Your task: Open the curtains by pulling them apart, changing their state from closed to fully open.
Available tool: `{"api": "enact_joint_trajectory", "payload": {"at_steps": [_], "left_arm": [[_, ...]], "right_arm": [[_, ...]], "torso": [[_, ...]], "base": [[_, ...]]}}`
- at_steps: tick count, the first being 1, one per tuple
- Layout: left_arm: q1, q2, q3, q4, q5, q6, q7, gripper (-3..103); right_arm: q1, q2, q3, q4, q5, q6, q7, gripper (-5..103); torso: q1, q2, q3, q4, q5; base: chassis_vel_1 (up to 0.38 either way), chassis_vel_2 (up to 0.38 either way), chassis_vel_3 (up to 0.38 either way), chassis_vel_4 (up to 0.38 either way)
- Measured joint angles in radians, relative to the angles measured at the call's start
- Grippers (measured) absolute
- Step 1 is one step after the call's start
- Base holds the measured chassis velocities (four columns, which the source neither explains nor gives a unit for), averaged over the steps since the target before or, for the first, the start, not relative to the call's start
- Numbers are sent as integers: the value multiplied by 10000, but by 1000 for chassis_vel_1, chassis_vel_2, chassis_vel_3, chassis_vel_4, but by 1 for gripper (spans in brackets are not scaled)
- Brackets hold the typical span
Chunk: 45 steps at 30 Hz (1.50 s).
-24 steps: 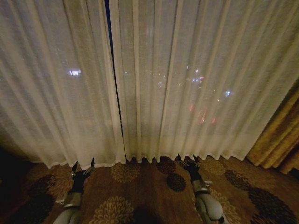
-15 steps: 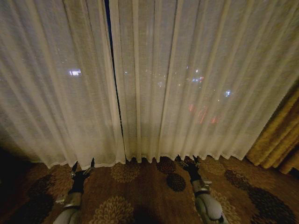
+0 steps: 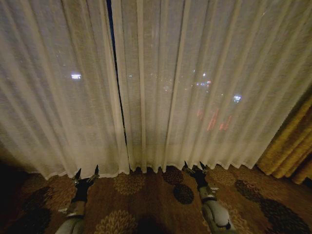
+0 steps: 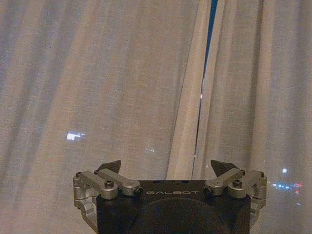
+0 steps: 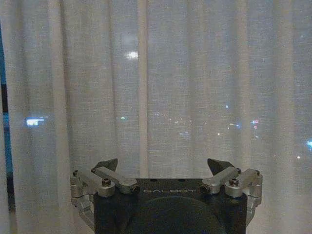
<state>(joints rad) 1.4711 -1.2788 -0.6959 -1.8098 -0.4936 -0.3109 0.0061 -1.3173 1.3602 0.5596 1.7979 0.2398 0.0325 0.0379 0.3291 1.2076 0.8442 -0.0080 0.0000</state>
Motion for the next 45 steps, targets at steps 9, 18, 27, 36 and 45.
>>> {"api": "enact_joint_trajectory", "payload": {"at_steps": [9,18,27,36,45], "left_arm": [[-1,0,1,0,0,0,0,100],[-1,0,2,0,0,-1,0,100],[-1,0,2,0,0,-1,0,100],[1,0,1,0,0,0,0,100],[0,0,1,0,0,0,0,100]], "right_arm": [[-1,25,-28,-38,-56,60,-75,100],[9,149,-144,-107,-140,213,-134,100],[133,179,-244,-199,-161,540,-259,100],[329,170,-269,-451,58,937,-839,100],[421,210,-294,-601,85,1021,-1364,100]], "torso": [[8,-3,2,-1,3],[3,0,0,0,-2],[8,-4,3,-1,0],[-3,3,-1,-1,-1],[3,-1,1,-1,0]], "base": [[-303,296,307,-308],[-310,316,326,-323],[-112,140,102,-134],[15,-25,-7,16],[0,0,0,0]]}}
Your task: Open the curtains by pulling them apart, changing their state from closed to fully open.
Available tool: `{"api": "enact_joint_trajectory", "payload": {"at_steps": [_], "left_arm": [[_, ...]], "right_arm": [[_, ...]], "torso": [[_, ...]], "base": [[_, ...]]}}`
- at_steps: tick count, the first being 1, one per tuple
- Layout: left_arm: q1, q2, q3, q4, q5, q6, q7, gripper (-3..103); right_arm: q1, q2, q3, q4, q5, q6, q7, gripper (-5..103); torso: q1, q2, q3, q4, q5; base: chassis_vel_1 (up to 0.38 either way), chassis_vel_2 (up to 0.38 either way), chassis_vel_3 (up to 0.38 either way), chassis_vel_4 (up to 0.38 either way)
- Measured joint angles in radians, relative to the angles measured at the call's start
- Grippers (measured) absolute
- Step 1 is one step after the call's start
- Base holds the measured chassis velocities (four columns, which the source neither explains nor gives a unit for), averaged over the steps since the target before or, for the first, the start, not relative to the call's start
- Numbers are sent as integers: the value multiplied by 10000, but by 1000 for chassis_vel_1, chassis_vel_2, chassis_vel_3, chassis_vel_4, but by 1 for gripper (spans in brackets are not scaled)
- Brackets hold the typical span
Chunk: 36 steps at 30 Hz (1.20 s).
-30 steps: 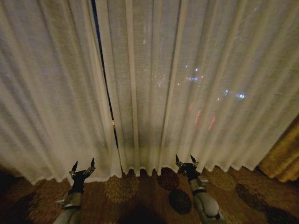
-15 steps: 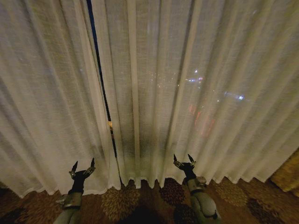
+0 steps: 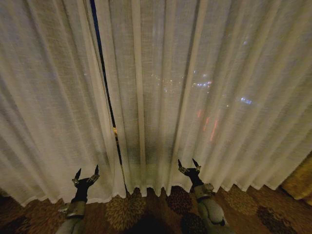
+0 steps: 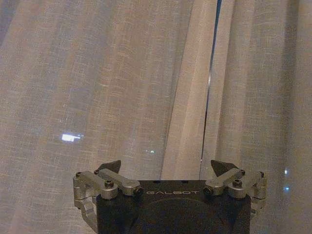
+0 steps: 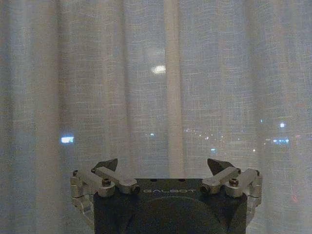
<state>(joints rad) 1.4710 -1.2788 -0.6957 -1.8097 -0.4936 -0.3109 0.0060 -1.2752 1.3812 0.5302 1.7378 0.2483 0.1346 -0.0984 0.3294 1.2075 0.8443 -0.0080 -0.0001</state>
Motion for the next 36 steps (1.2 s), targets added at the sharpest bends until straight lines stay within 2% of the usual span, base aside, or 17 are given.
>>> {"api": "enact_joint_trajectory", "payload": {"at_steps": [10,15,25,36], "left_arm": [[0,0,0,0,0,0,1,100],[-4,0,0,0,0,0,0,100],[0,0,-1,0,0,0,1,100],[-2,1,-1,0,0,0,1,100]], "right_arm": [[164,9,-76,-145,39,-17,-13,100],[409,46,-243,-330,-65,76,462,100],[805,84,-577,-553,-530,-5,620,100],[2577,140,-1741,-2083,-660,-61,1165,100]], "torso": [[-2,1,-1,0,-2],[15,-7,5,0,0],[-8,3,-4,0,-1],[9,-4,3,1,-3]], "base": [[-117,118,120,-98],[-189,184,199,-195],[-53,47,43,-56],[13,-12,-15,7]]}}
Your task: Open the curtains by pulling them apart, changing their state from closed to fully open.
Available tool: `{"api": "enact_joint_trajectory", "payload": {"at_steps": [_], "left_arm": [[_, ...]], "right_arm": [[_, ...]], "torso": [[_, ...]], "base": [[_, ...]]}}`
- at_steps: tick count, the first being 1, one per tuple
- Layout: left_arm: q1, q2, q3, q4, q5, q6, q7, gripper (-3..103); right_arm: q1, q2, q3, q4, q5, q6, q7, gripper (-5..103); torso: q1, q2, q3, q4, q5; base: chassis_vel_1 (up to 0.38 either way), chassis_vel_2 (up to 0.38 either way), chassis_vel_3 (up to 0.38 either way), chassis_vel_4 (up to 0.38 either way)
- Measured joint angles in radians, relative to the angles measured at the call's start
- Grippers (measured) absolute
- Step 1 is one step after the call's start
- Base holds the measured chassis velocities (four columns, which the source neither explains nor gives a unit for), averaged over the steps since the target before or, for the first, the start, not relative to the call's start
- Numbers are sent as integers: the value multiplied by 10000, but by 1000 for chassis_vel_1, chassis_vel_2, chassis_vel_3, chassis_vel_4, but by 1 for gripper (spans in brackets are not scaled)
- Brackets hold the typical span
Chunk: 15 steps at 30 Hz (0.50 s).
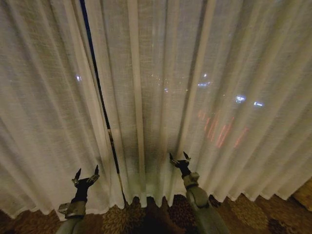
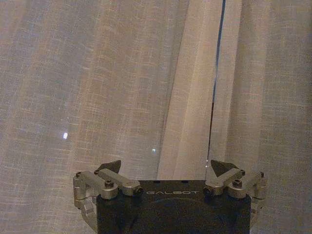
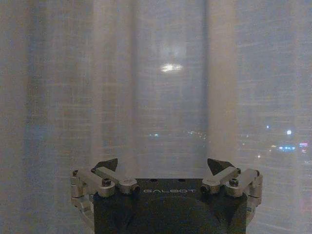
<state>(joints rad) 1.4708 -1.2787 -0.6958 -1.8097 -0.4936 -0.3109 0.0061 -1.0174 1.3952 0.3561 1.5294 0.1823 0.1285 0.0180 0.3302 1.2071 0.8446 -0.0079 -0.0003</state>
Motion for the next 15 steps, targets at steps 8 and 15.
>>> {"api": "enact_joint_trajectory", "payload": {"at_steps": [8,15], "left_arm": [[1,0,0,-1,0,-1,0,100],[1,0,-1,0,0,-1,0,100]], "right_arm": [[1066,364,-326,-1285,3,163,151,100],[1724,533,-438,-1867,98,275,282,100]], "torso": [[-9,4,-3,-1,3],[-5,2,-2,2,2]], "base": [[0,0,0,0],[0,0,0,0]]}}
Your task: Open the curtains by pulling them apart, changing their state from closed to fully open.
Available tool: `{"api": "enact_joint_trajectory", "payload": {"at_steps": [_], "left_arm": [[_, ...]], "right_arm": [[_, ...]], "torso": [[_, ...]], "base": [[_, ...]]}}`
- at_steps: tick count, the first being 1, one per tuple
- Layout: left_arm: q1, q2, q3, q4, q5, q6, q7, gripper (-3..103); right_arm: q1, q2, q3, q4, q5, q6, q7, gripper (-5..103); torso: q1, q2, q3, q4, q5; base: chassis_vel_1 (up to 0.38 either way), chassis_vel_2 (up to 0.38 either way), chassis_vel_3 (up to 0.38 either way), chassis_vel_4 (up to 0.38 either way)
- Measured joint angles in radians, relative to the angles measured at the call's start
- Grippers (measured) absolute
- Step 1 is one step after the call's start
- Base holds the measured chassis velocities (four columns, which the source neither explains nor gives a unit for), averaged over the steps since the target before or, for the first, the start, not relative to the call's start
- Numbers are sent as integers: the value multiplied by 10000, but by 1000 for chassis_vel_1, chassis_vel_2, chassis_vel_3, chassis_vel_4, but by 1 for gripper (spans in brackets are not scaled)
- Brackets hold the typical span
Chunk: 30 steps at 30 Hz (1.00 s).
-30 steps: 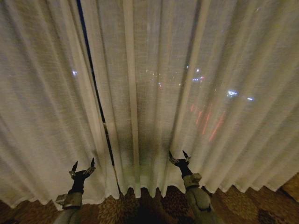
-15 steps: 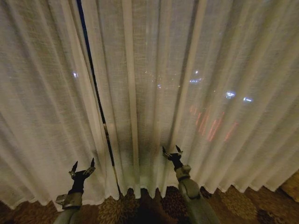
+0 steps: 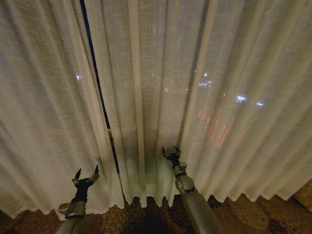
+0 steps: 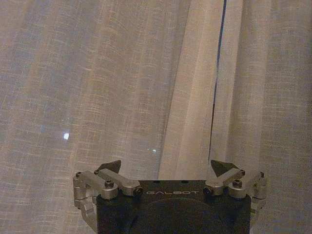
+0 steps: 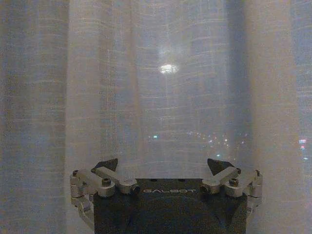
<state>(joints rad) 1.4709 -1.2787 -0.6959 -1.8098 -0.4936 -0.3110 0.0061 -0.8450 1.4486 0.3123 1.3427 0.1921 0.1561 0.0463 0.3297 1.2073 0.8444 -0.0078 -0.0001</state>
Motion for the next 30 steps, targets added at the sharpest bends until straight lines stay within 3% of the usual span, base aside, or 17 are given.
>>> {"api": "enact_joint_trajectory", "payload": {"at_steps": [8,17,30], "left_arm": [[0,0,0,0,0,0,0,100],[0,0,0,0,0,0,0,100],[0,0,1,0,0,0,0,100]], "right_arm": [[-861,-361,-399,951,102,-73,-4,100],[-1218,-318,-521,1270,-42,4,-70,100],[217,267,-705,-5,-191,-247,106,100]], "torso": [[-3,2,-1,-4,1],[-2,2,-2,-3,0],[-2,2,-1,0,2]], "base": [[0,0,0,0],[0,0,0,0],[0,0,0,0]]}}
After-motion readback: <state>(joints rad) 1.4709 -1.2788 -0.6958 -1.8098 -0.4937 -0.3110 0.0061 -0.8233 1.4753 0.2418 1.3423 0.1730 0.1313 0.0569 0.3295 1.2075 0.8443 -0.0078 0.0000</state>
